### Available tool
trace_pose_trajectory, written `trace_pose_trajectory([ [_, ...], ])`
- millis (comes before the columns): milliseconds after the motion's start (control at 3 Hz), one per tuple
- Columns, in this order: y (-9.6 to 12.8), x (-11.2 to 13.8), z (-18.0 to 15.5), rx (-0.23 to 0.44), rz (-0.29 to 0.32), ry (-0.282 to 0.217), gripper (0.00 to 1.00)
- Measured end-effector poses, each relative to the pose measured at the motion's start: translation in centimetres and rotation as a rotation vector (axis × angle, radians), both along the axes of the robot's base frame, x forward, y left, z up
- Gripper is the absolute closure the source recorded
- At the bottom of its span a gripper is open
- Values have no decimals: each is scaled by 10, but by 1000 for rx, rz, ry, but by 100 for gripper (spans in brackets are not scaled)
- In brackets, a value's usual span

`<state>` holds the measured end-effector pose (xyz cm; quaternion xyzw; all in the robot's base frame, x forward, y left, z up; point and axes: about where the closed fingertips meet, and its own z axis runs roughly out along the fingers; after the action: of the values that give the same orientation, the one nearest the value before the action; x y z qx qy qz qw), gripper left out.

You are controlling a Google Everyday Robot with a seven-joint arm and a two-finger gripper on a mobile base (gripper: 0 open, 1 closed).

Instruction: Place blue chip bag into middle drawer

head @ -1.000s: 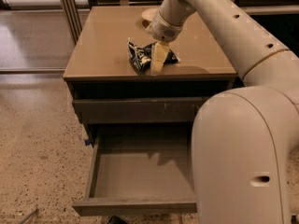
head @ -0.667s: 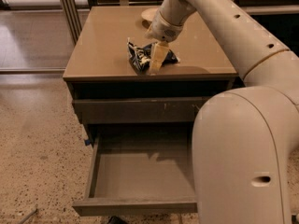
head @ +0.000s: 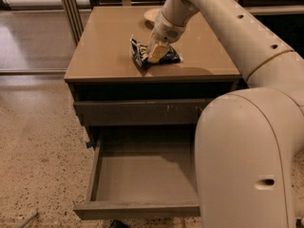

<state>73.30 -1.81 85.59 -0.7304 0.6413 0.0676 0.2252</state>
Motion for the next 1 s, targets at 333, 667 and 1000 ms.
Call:
trace_pose_trajectory([
  [333,0,0,0,0,0,0,89],
  [667,2,0,-1,-4,3,1,100],
  [1000,2,0,-1,-3,3,1,100],
])
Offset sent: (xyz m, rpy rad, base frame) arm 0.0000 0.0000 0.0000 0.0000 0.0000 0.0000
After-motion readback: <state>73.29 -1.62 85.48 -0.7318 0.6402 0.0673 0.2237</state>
